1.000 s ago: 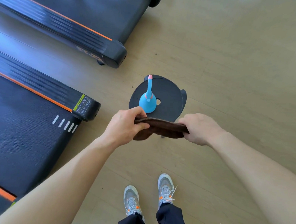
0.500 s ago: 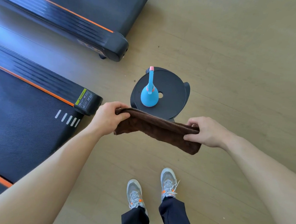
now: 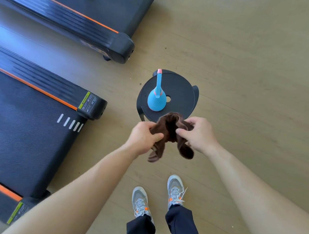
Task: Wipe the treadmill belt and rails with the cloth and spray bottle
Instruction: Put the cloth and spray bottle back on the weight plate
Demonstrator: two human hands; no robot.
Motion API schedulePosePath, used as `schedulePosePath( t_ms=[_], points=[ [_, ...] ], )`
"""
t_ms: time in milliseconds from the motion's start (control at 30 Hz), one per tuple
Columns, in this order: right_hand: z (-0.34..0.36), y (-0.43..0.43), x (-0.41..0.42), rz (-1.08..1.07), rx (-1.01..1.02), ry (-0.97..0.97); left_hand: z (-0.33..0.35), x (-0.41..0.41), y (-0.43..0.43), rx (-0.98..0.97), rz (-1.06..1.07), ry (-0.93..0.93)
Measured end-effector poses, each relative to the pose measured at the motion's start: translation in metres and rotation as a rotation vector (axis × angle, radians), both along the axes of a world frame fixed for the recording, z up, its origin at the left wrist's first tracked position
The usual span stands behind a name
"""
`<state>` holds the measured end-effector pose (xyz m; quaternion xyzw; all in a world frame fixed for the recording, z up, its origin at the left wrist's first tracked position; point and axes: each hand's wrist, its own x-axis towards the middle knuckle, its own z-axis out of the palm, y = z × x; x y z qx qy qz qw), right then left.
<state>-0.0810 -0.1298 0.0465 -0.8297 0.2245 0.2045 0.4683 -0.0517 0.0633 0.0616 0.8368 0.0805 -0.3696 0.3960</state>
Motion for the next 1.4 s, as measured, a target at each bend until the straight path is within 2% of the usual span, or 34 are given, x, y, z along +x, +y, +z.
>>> schedulePosePath(
  t_ms=[133,267,333,467,633,700,800,900,1033,1100,1267,1400],
  points=[
    [0.004,0.018,-0.002,0.025,0.034,-0.057,-0.001,-0.005,-0.018,-0.055,0.026,-0.015],
    [0.011,0.017,-0.004,0.022,0.331,-0.006,0.000,0.000,-0.008,-0.195,0.134,0.040],
    [0.015,0.017,-0.005,0.081,0.384,0.017,0.002,0.003,-0.004,-0.255,0.164,0.086],
    [0.010,0.010,-0.005,0.359,0.210,0.005,0.003,0.008,-0.004,-0.227,0.085,0.032],
    [0.013,-0.032,0.014,0.257,0.027,-0.085,0.005,0.020,0.003,-0.206,-0.064,0.055],
    [0.011,-0.044,0.027,0.330,-0.022,0.010,0.008,0.024,0.003,-0.209,-0.173,0.052],
    [0.007,-0.045,0.048,0.544,0.050,0.172,0.010,0.031,0.002,-0.238,-0.266,0.083],
    [0.001,-0.048,0.062,0.608,0.158,0.179,0.007,0.035,0.002,-0.250,-0.202,0.080],
    [-0.017,-0.063,0.071,0.356,0.120,0.136,-0.016,0.033,-0.010,-0.205,0.069,0.005],
    [-0.029,-0.068,0.082,0.276,0.052,0.127,-0.036,0.033,-0.026,-0.153,0.171,0.020],
    [-0.071,-0.066,0.136,0.312,-0.157,0.037,-0.086,0.047,-0.060,-0.084,0.278,0.009],
    [-0.097,-0.053,0.165,0.308,-0.482,0.070,-0.109,0.053,-0.059,0.037,0.256,0.072]
  ],
)
